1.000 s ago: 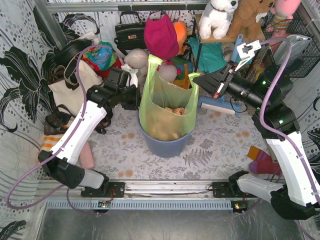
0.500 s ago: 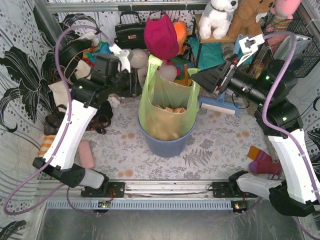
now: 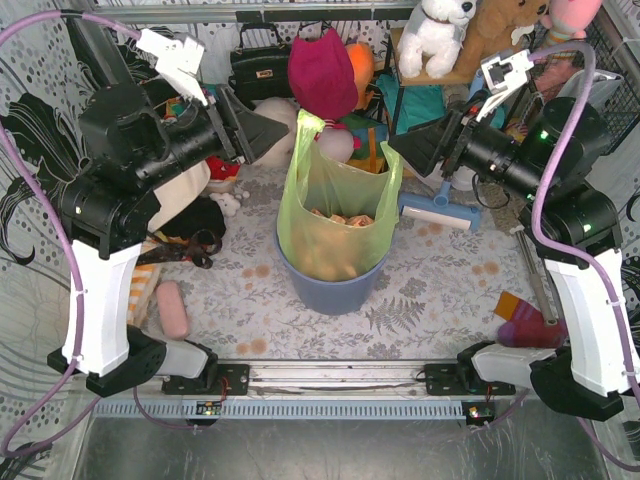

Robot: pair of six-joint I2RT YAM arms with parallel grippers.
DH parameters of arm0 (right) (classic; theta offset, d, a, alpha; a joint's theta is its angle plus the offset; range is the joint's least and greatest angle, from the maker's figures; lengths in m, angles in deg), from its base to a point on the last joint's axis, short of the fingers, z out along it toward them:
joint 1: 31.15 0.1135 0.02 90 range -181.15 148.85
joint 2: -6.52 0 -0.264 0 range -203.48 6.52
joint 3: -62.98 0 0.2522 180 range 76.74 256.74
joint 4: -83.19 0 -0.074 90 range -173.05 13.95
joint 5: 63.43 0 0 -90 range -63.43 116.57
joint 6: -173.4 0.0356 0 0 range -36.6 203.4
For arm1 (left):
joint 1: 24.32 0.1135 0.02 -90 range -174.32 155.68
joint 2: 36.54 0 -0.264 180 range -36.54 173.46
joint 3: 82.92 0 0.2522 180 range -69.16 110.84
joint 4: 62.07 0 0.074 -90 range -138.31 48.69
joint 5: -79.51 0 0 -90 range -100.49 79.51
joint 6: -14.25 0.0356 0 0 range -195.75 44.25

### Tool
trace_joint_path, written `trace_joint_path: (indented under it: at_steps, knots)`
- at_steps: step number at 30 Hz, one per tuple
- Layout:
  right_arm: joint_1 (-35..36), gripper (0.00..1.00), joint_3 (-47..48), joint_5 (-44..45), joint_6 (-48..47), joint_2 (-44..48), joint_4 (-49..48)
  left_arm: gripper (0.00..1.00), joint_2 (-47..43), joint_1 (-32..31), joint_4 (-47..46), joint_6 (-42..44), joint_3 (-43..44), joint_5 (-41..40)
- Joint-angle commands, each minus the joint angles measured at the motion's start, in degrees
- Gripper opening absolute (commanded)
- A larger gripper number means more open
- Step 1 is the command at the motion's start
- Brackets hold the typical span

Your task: Tie the trash bag

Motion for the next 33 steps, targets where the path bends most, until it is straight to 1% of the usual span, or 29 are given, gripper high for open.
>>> trace_joint_path:
  at_steps: [1,5,6,7,8,9,11,12,13,15,17,19,22,23,25,26,28,31,33]
  knots:
    - [0.1,0.54,2.2,0.5,-3.5,-0.2,3.0,0.59,0.1,-0.1,-14.8,-8.5,0.7,15.5]
    - [0.1,0.54,1.4,0.7,-3.4,0.5,2.7,0.61,-1.3,-0.3,-30.3,-19.4,-5.2,28.1]
    - [0.0,0.54,1.2,0.7,-3.4,0.7,2.5,0.62,-1.5,-0.4,-35.1,-22.3,-7.9,31.8]
    - [0.1,0.54,0.9,0.6,-3.3,0.8,2.4,0.62,-1.8,-0.4,-41.9,-24.4,-10.7,33.9]
    - [0.0,0.54,0.8,0.5,-3.3,0.8,2.4,0.63,-2.2,-0.8,-46.7,-28.6,-13.7,37.6]
    - [0.1,0.54,0.7,0.4,-3.2,0.8,2.3,0.63,-2.5,-1.1,-50.3,-30.8,-17.1,39.4]
    - [0.0,0.54,0.4,0.4,-3.3,0.9,2.2,0.63,-2.9,-3.0,-52.5,-31.6,-20.0,41.1]
    - [0.1,0.54,0.2,0.6,-3.5,1.0,2.0,0.64,-2.9,-4.0,-51.1,-30.3,-20.6,41.2]
    - [0.0,0.54,0.0,0.6,-3.7,1.1,1.8,0.64,-2.9,-5.0,-47.7,-27.8,-20.7,40.8]
    - [0.0,0.55,-0.1,0.2,-4.3,1.2,1.5,0.64,-3.9,-7.3,-39.8,-21.4,-21.4,38.3]
    - [0.1,0.54,-0.1,0.3,-4.9,1.3,1.4,0.64,-5.2,-9.3,-33.8,-16.4,-22.6,34.8]
    - [0.0,0.53,0.3,0.2,-5.6,1.0,1.6,0.64,-6.2,-10.9,-29.7,-12.9,-23.7,31.2]
    - [0.0,0.51,1.7,-0.2,-7.0,0.1,2.8,0.63,-8.0,-14.4,-26.3,-7.8,-25.2,20.9]
    - [0.1,0.51,2.0,-0.7,-7.6,-0.2,3.0,0.64,-8.6,-15.8,-26.8,-6.5,-26.1,17.6]
    - [0.1,0.54,2.4,-2.9,-8.7,-0.7,3.1,0.66,-9.9,-19.7,-30.1,-4.9,-29.0,10.8]
    - [0.0,0.55,2.5,-3.8,-9.2,-0.8,3.2,0.67,-10.5,-21.7,-32.4,-4.0,-30.7,8.1]
    - [0.1,0.55,2.8,-6.6,-9.7,-1.1,3.1,0.67,-11.9,-25.6,-40.3,-2.8,-35.7,4.8]
    - [0.0,0.52,3.0,-9.5,-9.7,-1.5,2.9,0.67,-13.1,-31.2,-49.4,1.1,-41.8,-1.1]
    - [0.0,0.46,3.3,-9.6,-9.7,-1.7,3.1,0.66,-13.1,-34.4,-52.6,4.9,-43.7,-6.0]
